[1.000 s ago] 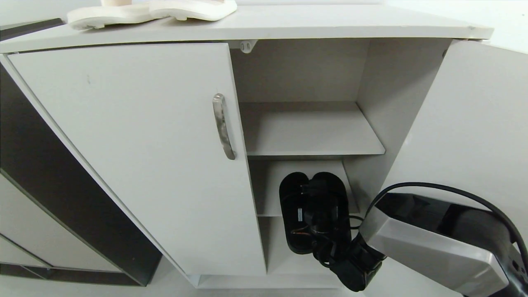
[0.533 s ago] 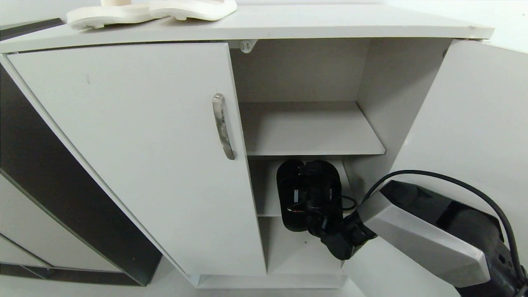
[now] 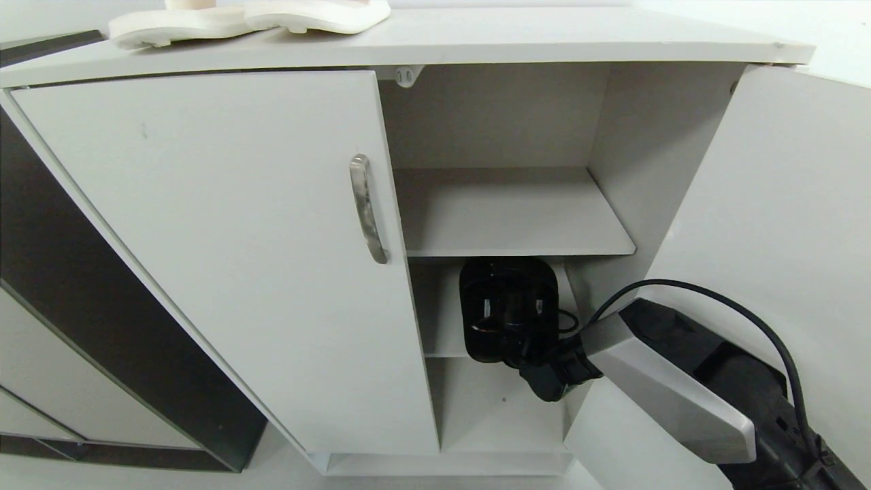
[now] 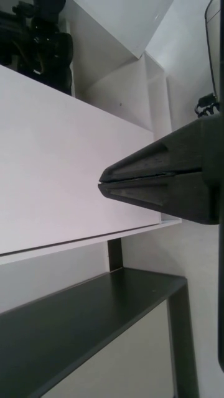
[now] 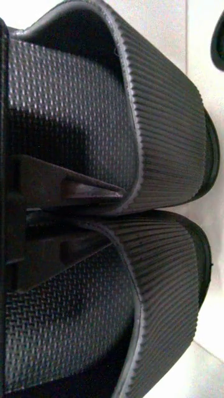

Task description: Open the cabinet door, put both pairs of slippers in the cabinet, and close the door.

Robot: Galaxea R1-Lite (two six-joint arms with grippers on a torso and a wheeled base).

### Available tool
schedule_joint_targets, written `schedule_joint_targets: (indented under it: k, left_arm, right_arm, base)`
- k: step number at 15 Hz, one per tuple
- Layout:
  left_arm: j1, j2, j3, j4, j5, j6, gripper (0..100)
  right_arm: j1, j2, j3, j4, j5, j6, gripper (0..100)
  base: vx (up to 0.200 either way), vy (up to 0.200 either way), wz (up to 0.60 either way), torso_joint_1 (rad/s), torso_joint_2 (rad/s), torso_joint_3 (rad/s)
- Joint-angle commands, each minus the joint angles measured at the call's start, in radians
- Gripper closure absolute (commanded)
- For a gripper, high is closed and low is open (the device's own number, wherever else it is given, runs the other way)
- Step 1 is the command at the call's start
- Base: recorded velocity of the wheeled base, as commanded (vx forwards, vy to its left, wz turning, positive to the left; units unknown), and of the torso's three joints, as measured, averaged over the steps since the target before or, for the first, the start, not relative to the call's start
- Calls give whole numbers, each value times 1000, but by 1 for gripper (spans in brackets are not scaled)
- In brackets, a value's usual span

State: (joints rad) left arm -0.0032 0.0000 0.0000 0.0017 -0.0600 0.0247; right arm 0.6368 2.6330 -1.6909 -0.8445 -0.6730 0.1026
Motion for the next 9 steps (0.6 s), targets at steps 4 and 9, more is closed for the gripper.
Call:
schedule_joint_targets:
  k: [4,9]
  left_arm:
    - [0,2,0,0,0,0,100]
    - [0,2,0,0,0,-2,100]
  right_arm:
    - [-9,25,-30,8,0,0,100]
    - [-8,12,7,2,-2,0,0]
  base:
    - [0,0,0,0,0,0]
    - [0,0,0,0,0,0]
